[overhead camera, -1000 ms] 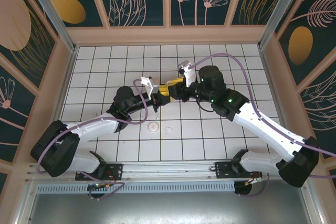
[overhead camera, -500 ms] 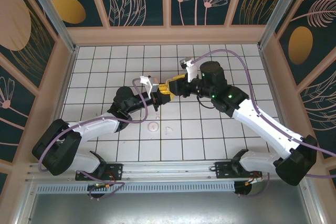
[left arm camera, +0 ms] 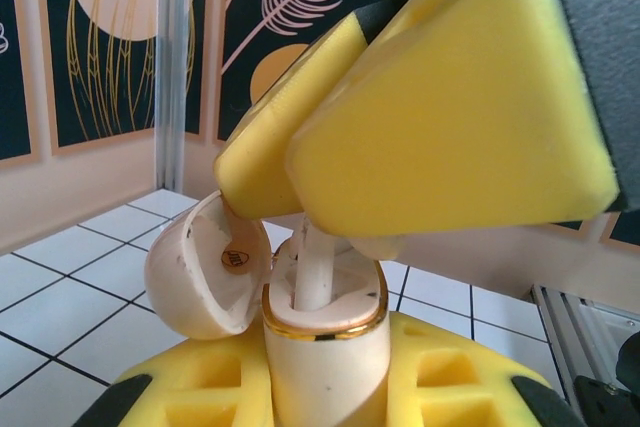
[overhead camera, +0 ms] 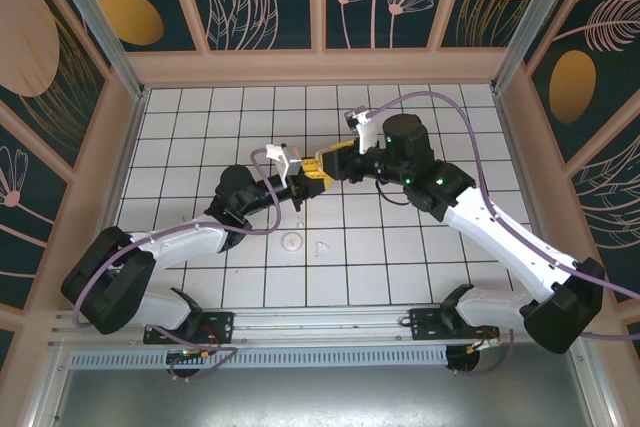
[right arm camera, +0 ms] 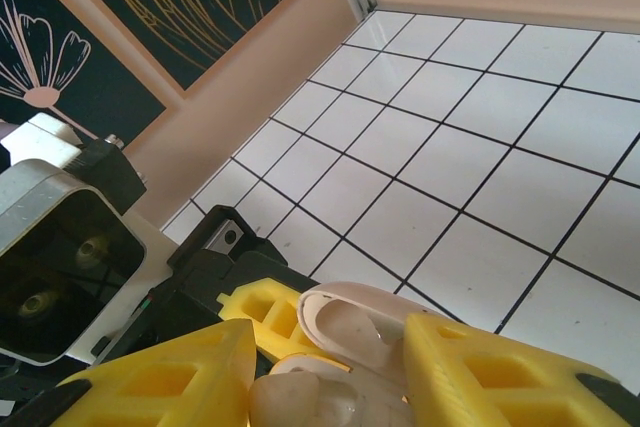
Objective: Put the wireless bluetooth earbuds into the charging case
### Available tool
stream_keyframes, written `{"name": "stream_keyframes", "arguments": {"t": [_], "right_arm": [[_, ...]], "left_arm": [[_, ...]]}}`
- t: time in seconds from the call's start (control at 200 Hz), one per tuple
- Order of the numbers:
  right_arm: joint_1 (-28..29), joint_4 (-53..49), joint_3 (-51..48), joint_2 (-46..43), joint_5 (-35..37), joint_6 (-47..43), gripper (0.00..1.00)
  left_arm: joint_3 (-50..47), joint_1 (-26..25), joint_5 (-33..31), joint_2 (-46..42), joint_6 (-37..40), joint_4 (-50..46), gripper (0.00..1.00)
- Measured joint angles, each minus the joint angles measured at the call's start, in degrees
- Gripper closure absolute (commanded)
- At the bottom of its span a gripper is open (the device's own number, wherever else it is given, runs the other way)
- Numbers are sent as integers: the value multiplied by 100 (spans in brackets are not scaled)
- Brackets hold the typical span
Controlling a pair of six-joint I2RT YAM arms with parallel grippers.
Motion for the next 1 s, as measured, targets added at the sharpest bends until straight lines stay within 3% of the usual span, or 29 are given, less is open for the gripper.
{"name": "stream_keyframes", "arguments": {"t": [0.41, 0.811, 1.001], "right_arm": [[-70, -22, 101, 153, 17, 129, 74], [-70, -63, 212, 240, -17, 192, 72], [-57, -136, 271, 249, -15, 227, 59]], "left_arm": [[0, 7, -33, 92, -179, 133, 87], [0, 7, -122, 92, -168, 133, 87], [0, 4, -199, 92, -131, 120, 87]]}}
